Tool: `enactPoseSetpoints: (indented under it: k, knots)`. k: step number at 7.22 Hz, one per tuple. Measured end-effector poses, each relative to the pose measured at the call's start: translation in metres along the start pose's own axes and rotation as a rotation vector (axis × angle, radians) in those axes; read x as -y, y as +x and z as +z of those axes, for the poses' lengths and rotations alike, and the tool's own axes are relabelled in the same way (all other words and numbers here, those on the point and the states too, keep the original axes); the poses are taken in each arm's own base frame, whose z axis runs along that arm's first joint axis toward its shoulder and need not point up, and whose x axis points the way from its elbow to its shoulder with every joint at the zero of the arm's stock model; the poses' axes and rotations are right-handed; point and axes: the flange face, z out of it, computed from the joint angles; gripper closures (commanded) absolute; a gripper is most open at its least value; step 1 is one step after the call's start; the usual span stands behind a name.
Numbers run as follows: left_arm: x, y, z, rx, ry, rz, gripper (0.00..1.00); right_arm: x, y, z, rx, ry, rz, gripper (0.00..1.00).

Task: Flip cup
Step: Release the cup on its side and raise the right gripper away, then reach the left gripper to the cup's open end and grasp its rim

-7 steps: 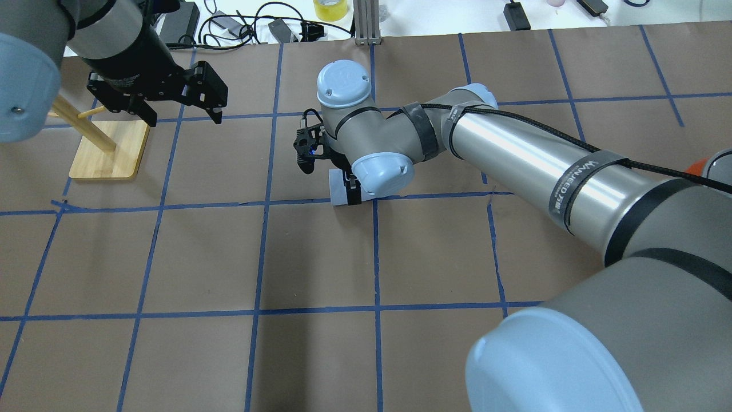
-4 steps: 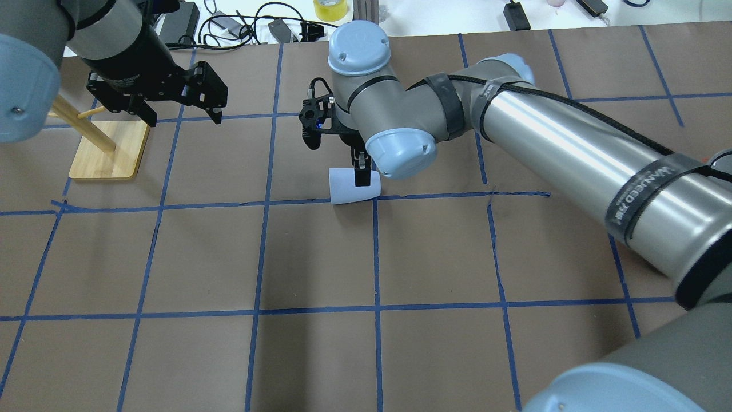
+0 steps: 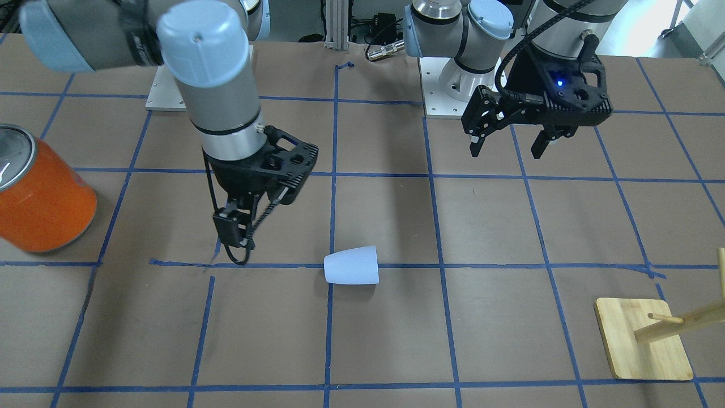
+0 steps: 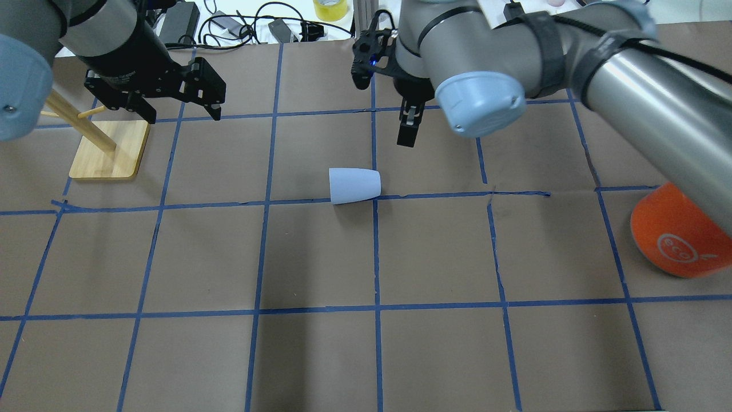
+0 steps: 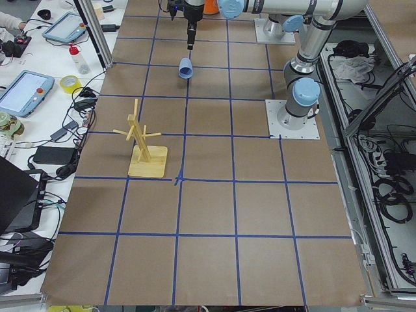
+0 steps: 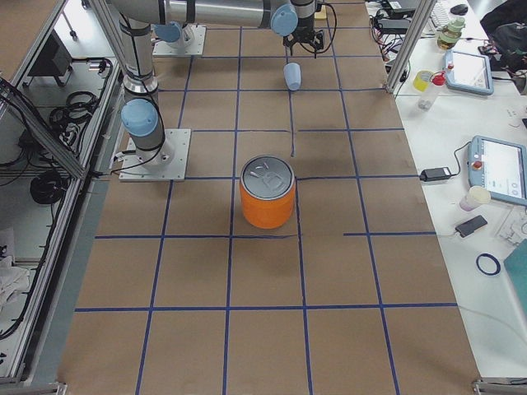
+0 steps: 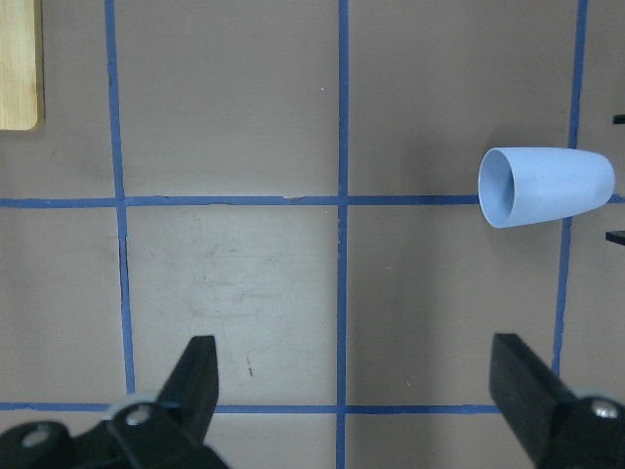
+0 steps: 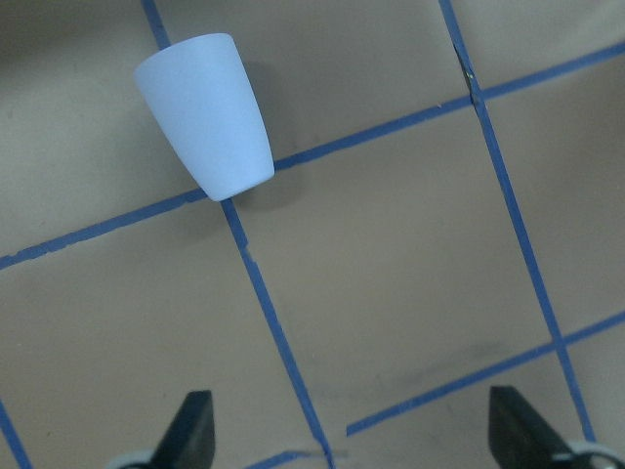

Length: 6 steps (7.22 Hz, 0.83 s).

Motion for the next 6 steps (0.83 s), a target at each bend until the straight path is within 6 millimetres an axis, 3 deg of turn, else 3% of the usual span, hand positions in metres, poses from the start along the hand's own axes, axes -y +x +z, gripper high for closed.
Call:
enactPoseSetpoints:
  k: [1,3,4,6]
  knots:
    - [0.003,-0.005,0.002,-0.018,-0.003,-0.009,0.0,-0.03,0.006,-0.025,0.007,-0.016,0.103,0.0]
    - [0.024,-0.011,0.031,-0.198,-0.041,-0.043,0.0,-0.083,0.015,-0.053,0.022,-0.056,0.377,0.0]
    - [0.036,-0.017,0.05,-0.291,-0.066,-0.07,0.0,-0.097,0.014,-0.062,0.021,-0.067,0.546,0.0]
    - [0.053,-0.025,0.106,-0.524,-0.131,-0.148,0.0,-0.106,0.009,-0.074,0.004,-0.067,0.855,0.0]
